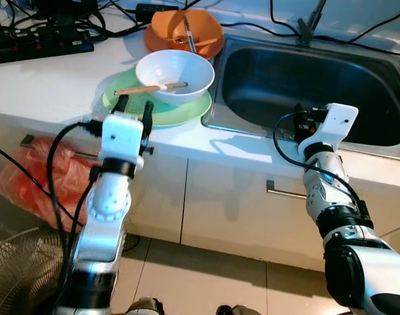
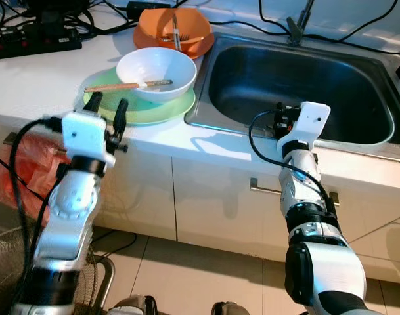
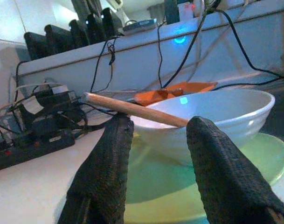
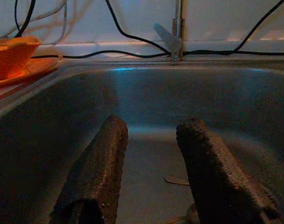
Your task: Kitchen organization
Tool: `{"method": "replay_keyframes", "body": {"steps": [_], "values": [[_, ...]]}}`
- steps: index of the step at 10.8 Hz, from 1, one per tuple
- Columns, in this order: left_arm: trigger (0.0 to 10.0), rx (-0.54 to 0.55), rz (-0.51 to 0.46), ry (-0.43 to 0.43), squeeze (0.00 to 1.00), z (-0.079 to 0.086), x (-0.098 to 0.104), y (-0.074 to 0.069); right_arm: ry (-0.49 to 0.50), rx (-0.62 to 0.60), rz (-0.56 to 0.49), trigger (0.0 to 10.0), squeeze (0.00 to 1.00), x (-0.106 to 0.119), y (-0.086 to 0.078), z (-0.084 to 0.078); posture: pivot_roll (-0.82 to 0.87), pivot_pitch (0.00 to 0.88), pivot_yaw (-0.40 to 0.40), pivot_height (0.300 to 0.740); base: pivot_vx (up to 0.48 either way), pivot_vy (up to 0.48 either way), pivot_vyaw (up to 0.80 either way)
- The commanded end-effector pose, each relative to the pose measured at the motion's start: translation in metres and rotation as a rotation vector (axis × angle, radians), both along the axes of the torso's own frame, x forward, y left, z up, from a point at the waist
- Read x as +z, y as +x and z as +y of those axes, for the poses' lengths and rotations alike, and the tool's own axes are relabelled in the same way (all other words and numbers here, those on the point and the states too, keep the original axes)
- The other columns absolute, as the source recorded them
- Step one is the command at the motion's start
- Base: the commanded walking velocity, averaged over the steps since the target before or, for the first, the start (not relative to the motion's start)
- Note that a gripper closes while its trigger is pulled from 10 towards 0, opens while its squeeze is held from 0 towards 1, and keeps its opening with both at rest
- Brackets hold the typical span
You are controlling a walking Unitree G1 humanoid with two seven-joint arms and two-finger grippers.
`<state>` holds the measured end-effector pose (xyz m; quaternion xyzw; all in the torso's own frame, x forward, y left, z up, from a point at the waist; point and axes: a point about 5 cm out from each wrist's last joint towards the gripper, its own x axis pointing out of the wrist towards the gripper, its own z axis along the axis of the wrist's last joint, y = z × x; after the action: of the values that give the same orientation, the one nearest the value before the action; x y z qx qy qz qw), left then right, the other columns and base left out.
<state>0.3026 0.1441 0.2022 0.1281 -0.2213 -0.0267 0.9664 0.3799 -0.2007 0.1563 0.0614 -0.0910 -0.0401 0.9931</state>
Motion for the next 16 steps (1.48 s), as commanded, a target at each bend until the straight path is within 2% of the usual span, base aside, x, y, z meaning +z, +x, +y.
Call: {"method": "replay_keyframes", "body": {"steps": [1, 5, 11, 12, 13, 16], "values": [[10.0, 0.006, 0.019, -0.041, 0.0, 0.0, -0.002, 0.002, 0.018, -0.004, 0.049, 10.0, 0.0, -0.013, -0.003, 0.001, 0.12, 0.121, -0.031, 0.74, 0.0, 0.0, 0.0], [10.0, -0.003, 0.004, -0.063, 0.0, -0.004, 0.002, 0.015, 0.006, 0.007, 0.052, 10.0, 0.0, -0.014, -0.004, 0.004, 0.11, 0.122, -0.03, 0.74, 0.0, 0.0, 0.0], [10.0, -0.057, -0.045, -0.113, 0.0, -0.023, 0.015, 0.032, -0.001, 0.011, 0.037, 10.0, 0.0, -0.013, -0.004, 0.004, 0.11, 0.12, -0.03, 0.74, 0.0, 0.0, 0.0], [0.5, -0.063, -0.052, -0.12, 0.0, -0.025, 0.017, 0.035, 0.0, 0.01, 0.034, 10.0, 0.0, -0.012, -0.004, 0.004, 0.09, 0.115, -0.024, 0.74, 0.0, 0.0, 0.0], [0.0, -0.07, -0.056, -0.122, 0.0, -0.027, 0.018, 0.035, -0.001, 0.008, 0.032, 10.0, 0.0, -0.012, -0.004, 0.003, 0.09, 0.115, -0.024, 0.74, 0.0, 0.0, 0.0], [0.0, -0.081, -0.068, -0.125, 0.0, -0.028, 0.019, 0.035, 0.005, 0.006, 0.027, 10.0, 0.0, -0.012, -0.004, 0.004, 0.09, 0.118, -0.023, 0.74, 0.0, 0.0, 0.0]]}}
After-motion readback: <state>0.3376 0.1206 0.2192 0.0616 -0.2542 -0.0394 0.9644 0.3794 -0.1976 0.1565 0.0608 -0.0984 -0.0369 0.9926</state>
